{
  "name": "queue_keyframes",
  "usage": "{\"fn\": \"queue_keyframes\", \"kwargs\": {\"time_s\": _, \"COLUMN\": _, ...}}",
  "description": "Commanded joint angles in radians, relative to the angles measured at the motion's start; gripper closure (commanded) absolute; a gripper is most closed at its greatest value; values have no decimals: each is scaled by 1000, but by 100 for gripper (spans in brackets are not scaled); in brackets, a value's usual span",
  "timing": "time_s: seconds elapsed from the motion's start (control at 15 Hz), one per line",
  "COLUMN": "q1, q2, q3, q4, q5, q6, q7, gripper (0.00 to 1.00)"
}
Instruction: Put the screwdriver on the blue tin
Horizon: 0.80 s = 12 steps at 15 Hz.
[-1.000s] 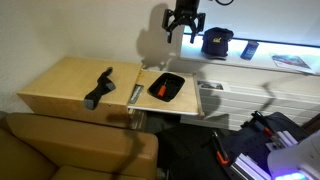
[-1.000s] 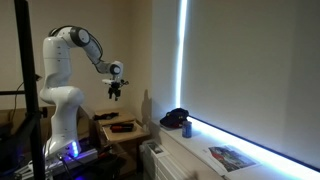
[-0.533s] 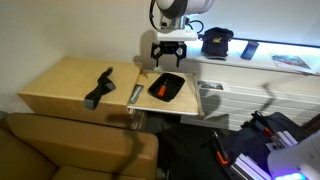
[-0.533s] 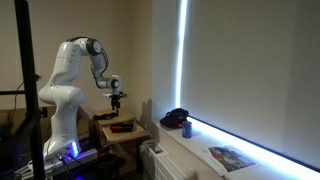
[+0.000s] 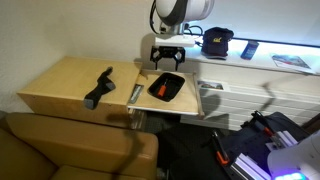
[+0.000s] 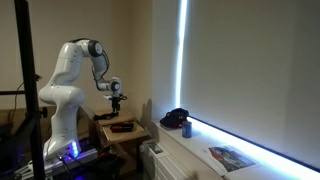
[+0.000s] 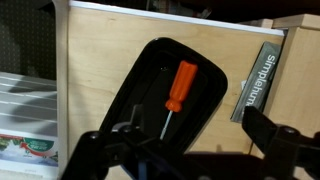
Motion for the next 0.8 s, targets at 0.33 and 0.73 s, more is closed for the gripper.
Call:
{"fn": "queue_keyframes", "kwargs": {"time_s": 0.33, "q1": 100, "q2": 247, "q3": -100, "q4": 42, "q5": 8, "q6": 257, "q7": 100, "gripper": 0}}
{"fn": "queue_keyframes", "kwargs": {"time_s": 0.73, "q1": 182, "q2": 364, "q3": -166, "q4": 123, "q5": 2, "q6": 286, "q7": 121, "gripper": 0}}
